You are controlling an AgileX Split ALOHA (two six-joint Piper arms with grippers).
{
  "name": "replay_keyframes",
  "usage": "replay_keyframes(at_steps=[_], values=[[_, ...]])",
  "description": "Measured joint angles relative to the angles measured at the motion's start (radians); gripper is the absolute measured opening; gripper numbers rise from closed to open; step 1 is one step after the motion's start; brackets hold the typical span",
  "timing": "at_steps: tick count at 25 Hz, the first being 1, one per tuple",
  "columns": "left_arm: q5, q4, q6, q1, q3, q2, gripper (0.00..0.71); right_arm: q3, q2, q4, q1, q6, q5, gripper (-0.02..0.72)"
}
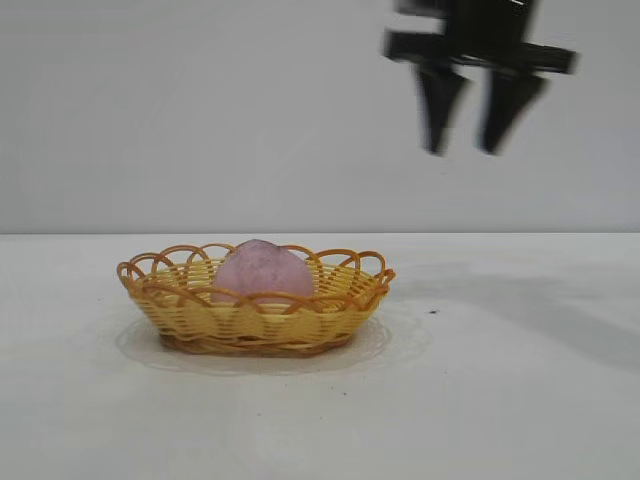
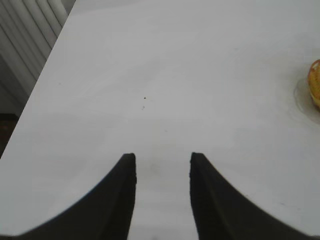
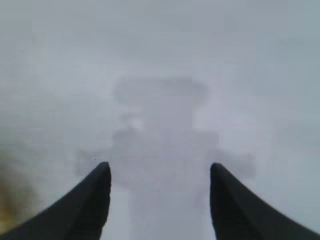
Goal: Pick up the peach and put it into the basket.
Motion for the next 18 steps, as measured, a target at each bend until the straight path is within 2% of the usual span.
replay_keyframes(at_steps=[4, 9, 11, 15, 18], values=[[0.000, 0.000, 0.000, 0.000, 0.000, 0.000, 0.201, 0.000, -0.004, 0.000, -0.006, 0.000, 0.002, 0.375], [0.000, 0.000, 0.000, 0.000, 0.000, 0.000, 0.201, 0.045, -0.113, 0.074, -0.006, -0.042, 0.005, 0.375], [0.000, 0.000, 0.000, 0.000, 0.000, 0.000, 0.201, 0.146, -0.205, 0.088, -0.006, -0.054, -0.040, 0.375], [0.000, 0.000, 0.000, 0.000, 0.000, 0.000, 0.201, 0.501, -0.452, 0.087, -0.006, -0.051, -0.186, 0.375], [0.000, 0.000, 0.000, 0.000, 0.000, 0.000, 0.201, 0.704, -0.656, 0.067, -0.006, -0.047, -0.187, 0.375]])
